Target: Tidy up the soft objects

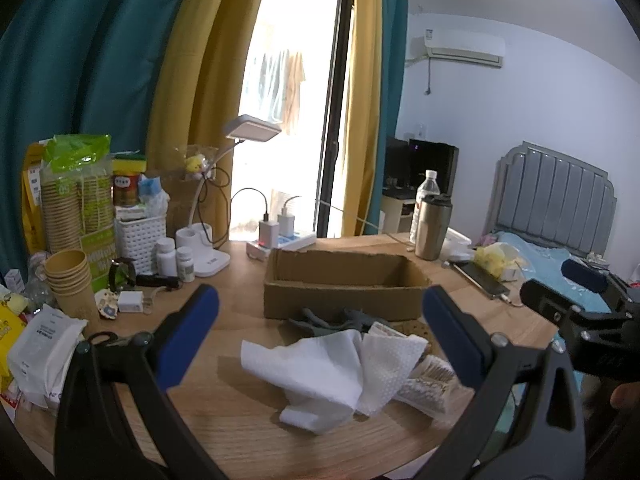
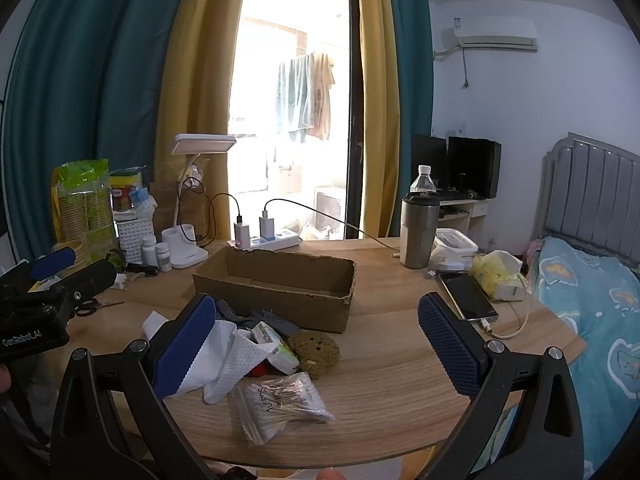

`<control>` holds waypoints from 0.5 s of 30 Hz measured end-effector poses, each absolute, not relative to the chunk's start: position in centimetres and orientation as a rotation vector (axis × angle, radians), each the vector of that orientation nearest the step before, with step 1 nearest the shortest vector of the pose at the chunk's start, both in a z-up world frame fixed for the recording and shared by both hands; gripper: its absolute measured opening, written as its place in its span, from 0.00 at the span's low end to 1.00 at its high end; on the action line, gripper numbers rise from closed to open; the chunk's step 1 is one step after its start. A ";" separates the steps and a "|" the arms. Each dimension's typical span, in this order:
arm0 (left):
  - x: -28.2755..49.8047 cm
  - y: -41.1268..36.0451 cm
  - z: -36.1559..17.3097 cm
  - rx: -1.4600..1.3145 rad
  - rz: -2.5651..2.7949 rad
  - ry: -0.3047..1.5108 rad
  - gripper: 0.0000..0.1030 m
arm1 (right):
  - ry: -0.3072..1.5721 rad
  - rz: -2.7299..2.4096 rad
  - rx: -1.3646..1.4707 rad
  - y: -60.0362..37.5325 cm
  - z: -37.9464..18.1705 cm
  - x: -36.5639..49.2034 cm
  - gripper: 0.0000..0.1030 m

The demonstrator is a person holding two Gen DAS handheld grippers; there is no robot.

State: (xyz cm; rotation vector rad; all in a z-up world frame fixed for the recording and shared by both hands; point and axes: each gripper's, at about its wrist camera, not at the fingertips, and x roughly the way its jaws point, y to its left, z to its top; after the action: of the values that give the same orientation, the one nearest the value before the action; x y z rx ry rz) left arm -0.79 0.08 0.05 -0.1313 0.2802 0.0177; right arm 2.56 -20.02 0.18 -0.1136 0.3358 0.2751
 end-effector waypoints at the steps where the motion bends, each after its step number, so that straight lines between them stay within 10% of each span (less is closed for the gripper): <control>1: -0.8 0.0 0.0 -0.131 0.018 0.280 1.00 | 0.336 0.276 -0.114 -19.9 0.1 2.6 1.00; 15: -0.8 0.1 0.0 -0.129 0.016 0.281 1.00 | 0.339 0.279 -0.114 -19.7 0.0 2.5 1.00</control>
State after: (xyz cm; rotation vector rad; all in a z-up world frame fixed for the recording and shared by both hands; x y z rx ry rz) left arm -0.83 0.11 -0.04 -0.1293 0.2807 0.0162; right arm 2.54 -19.69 0.01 -0.1141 0.3390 0.2793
